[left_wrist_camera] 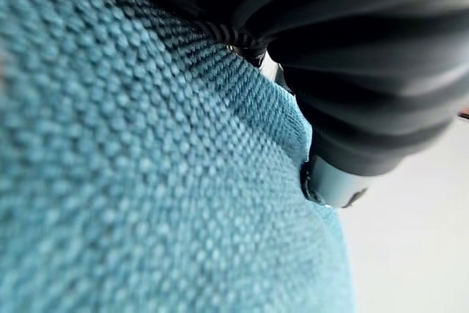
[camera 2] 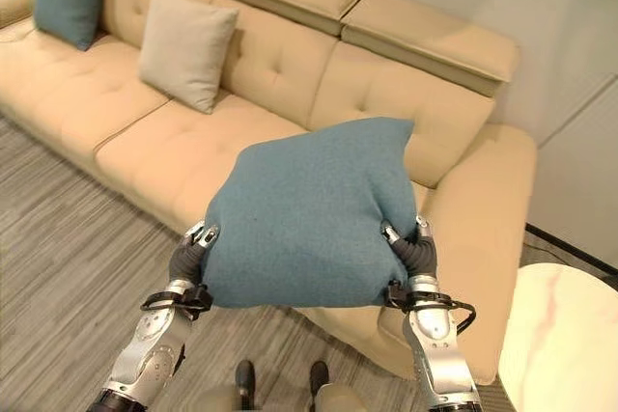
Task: Pick up all the scattered cushions and arrange them neatly on the sofa.
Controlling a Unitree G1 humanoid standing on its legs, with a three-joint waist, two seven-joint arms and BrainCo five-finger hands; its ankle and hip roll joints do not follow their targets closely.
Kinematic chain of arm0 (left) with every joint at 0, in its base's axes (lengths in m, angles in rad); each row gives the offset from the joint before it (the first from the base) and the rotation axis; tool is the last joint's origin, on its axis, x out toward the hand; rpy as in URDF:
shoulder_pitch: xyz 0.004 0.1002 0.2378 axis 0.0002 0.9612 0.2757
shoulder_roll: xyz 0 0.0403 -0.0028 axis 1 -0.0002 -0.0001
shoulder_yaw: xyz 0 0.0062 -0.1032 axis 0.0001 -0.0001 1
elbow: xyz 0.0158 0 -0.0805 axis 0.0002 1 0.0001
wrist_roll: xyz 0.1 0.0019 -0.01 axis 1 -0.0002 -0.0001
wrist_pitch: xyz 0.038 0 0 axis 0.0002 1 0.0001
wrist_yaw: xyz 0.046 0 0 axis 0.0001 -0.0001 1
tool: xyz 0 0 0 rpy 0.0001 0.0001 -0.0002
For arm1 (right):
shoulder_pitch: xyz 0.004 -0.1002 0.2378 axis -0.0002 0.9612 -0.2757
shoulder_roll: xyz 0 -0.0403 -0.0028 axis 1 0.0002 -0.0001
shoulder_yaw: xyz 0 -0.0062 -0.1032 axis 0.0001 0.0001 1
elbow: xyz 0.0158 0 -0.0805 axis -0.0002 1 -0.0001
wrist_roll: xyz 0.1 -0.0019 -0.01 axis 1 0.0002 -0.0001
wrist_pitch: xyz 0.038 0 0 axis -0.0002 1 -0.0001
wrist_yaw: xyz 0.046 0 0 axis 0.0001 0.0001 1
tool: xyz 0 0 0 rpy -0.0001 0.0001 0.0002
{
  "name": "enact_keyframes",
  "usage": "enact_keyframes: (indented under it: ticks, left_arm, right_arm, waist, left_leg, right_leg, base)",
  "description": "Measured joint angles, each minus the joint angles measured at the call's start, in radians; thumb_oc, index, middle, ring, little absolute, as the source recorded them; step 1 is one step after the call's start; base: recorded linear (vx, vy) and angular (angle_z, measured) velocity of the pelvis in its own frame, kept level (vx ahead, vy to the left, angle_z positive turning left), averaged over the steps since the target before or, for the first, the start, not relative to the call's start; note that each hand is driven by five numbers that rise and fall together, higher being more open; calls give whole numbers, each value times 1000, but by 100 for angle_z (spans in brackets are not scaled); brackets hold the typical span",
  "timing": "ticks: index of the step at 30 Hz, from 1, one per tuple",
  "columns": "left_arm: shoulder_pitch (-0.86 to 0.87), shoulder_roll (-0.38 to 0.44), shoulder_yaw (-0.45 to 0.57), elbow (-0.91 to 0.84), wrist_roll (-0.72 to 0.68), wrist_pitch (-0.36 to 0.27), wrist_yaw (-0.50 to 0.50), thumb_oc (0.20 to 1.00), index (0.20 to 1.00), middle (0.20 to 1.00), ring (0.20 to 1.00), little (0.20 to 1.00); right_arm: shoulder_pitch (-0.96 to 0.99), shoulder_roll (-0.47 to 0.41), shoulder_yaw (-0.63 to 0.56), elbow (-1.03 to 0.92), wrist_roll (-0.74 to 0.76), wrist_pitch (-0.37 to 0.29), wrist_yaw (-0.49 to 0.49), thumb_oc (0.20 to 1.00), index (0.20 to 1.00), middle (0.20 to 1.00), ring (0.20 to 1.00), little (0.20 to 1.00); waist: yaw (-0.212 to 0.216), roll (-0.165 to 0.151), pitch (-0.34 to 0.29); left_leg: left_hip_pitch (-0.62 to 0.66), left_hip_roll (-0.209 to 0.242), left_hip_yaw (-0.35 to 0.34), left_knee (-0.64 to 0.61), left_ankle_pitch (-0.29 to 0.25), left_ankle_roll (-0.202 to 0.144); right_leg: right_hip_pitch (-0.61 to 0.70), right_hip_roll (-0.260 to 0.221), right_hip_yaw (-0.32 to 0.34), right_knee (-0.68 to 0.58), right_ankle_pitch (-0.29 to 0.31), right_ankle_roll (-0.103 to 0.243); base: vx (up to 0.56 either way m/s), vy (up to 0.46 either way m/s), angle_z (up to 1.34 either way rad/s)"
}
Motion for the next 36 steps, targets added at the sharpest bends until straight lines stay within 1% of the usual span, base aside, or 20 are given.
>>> enact_keyframes:
  ticks: [3, 5, 6, 8, 9, 11, 13, 14, 15, 17, 20, 23, 24, 25, 26, 29, 32, 33, 34, 36]
  left_arm:
    - [-4, -3, 0, 0, 0, 1, 0, 200, 200, 200, 200, 200]
    - [-3, -21, -1, 0, 1, 4, 0, 200, 200, 200, 200, 200]
    - [-2, -21, 1, 0, 1, 6, 0, 200, 200, 200, 200, 200]
    - [-1, 8, 0, 0, 1, 16, 0, 200, 200, 200, 200, 200]
    - [-8, 30, 6, 0, 2, 16, 1, 200, 200, 200, 200, 200]
    - [-19, 46, 23, -1, 2, 15, 1, 200, 200, 200, 200, 200]
    - [-27, 56, 37, -1, 2, 13, 7, 200, 200, 200, 200, 200]
    - [-43, 63, 36, -1, 2, 12, 7, 200, 200, 200, 200, 200]
    - [-41, 63, 37, -5, 2, 3, 7, 200, 200, 200, 200, 200]
    - [-16, 59, 41, -5, 4, 0, 9, 200, 200, 200, 200, 200]
    - [18, 49, 72, -6, 23, -3, 10, 200, 200, 200, 200, 200]
    - [21, 30, 71, -5, 24, -3, 10, 200, 200, 200, 200, 200]
    - [24, 6, 68, -6, 26, -3, 10, 200, 200, 200, 200, 200]
    - [29, -15, 64, -6, 27, -3, 10, 200, 200, 200, 200, 200]
    - [29, -21, 62, -6, 27, -3, 9, 200, 200, 200, 200, 200]
    - [15, -38, 47, -6, 27, -3, -1, 200, 200, 200, 200, 200]
    - [-4, -41, 24, -7, 27, -2, -2, 200, 200, 200, 200, 200]
    - [-2, -42, 25, -14, 27, -2, -3, 200, 200, 200, 200, 200]
    - [-1, -43, 24, -21, 27, -2, -3, 200, 200, 200, 200, 200]
    - [-6, -39, 25, -43, 27, -2, -3, 200, 200, 200, 200, 200]
  right_arm:
    - [-1, -10, -2, 0, 1, -3, -3, 200, 200, 200, 200, 200]
    - [-1, -23, -6, 0, 1, -3, -4, 200, 200, 200, 200, 200]
    - [0, -16, -9, -1, 1, -3, -6, 200, 200, 200, 200, 200]
    - [1, -8, 12, -6, 0, -3, -3, 200, 200, 200, 200, 200]
    - [1, 0, 24, -22, 0, -3, -3, 200, 200, 200, 200, 200]
    - [0, 23, 42, -46, -2, -3, -4, 200, 200, 200, 200, 200]
    - [-39, 35, 55, -52, -4, -3, -3, 200, 200, 200, 200, 200]
    - [-48, 29, 49, -52, -4, -4, -4, 200, 200, 200, 200, 200]
    - [-52, 33, 44, -51, -4, -5, -3, 200, 200, 200, 200, 200]
    - [-62, 27, 62, -52, -11, -5, 8, 200, 200, 200, 200, 200]
    - [-73, 19, 101, -51, -17, -5, 18, 200, 200, 200, 200, 200]
    - [-70, 11, 89, -47, -18, -5, 18, 200, 200, 200, 200, 200]
    - [-63, 7, 70, -38, -19, -5, 19, 200, 200, 200, 200, 200]
    - [-51, -3, 61, -33, -19, -5, 19, 200, 200, 200, 200, 200]
    - [-47, -15, 57, -32, -19, -5, 19, 200, 200, 200, 200, 200]
    - [-52, -52, 35, -34, -19, -5, 19, 200, 200, 200, 200, 200]
    - [-35, -61, 10, -36, -19, -5, 19, 200, 200, 200, 200, 200]
    - [-32, -66, 11, -46, -18, -9, 19, 200, 200, 200, 200, 200]
    - [-26, -64, 10, -46, -18, -14, 18, 200, 200, 200, 200, 200]
    - [-26, -63, 6, -46, -10, -14, 17, 200, 200, 200, 200, 200]
  waist:
    - [-3, -1, 10]
    - [-2, 18, 22]
    - [-2, 14, 23]
    - [3, -16, 11]
    - [-1, -21, 10]
    - [4, -20, 11]
    - [25, -2, 24]
    - [20, 6, 26]
    - [23, 13, 33]
    - [24, 22, 35]
    - [22, 26, 34]
    - [17, 11, 25]
    - [9, 26, 24]
    - [8, 42, 21]
    - [14, 44, 21]
    - [-3, 57, 13]
    - [-6, 38, 1]
    - [-3, 30, -3]
    - [-4, 31, -3]
    - [-4, 16, 5]
  left_leg:
    - [-2, 12, -21, -108, -16, 1]
    - [-1, 44, -47, -161, -15, -4]
    - [10, 39, -31, -162, 22, 1]
    - [59, -7, 16, -198, 44, 48]
    - [90, -36, 27, -218, 50, 86]
    - [131, -57, 50, -229, 33, 120]
    - [178, -47, 87, -258, 29, 126]
    - [194, -47, 84, -257, 23, 133]
    - [212, -49, 87, -269, 0, 149]
    - [259, -55, 117, -307, 6, 151]
    - [282, -56, 177, -316, -21, 132]
    - [309, -58, 178, -316, -48, 93]
    - [325, -35, 159, -316, -62, 68]
    - [340, -12, 145, -310, -65, 53]
    - [354, 5, 125, -291, -67, 48]
    - [340, 45, 77, -201, -78, 10]
    - [236, 60, 42, 45, -97, -28]
    - [145, 78, 32, 233, -108, -59]
    - [112, 78, 16, 263, -115, -61]
    - [63, 75, 16, 171, -132, -40]
  right_leg:
    - [-6, -18, 14, 12, -5, 0]
    - [-6, -9, 31, 16, -19, 22]
    - [-5, -18, 44, 16, -26, 36]
    - [8, -59, 87, 12, -10, 78]
    - [14, -84, 85, 27, -10, 95]
    - [9, -104, 87, 78, -6, 107]
    - [-68, -97, 114, 244, -10, 127]
    - [-129, -101, 116, 393, -49, 162]
    - [-160, -91, 105, 439, -44, 166]
    - [-218, -90, 67, 488, -73, 149]
    - [-282, -60, -15, 264, -34, 129]
    - [-255, -52, -104, 103, 103, 101]
    - [-202, -18, -110, 49, 163, 57]
    - [-163, 14, -107, 16, 160, 38]
    - [-135, 35, -103, 3, 166, -7]
    - [-84, 60, -105, -10, 120, -35]
    - [-52, 46, -124, -12, 91, -43]
    - [-35, 43, -121, -14, 74, -75]
    - [-30, 47, -121, -14, 68, -82]
    - [-27, 53, -99, -25, 51, -74]
  base:
    - [192, 76, -6]
    - [303, 175, -30]
    - [258, 149, -53]
    - [226, 177, -53]
    - [222, 277, -34]
    - [167, 260, -33]
    - [110, 145, -45]
    - [154, 156, -20]
    - [208, 177, -11]
    - [200, 50, -42]
    - [179, -22, -59]
    - [273, -80, -8]
    - [314, -106, 15]
    - [235, -86, 6]
    - [239, -96, -1]
    - [254, -150, 6]
    - [112, -84, 22]
    - [116, -19, -8]
    - [180, 35, -15]
    - [224, 84, -21]
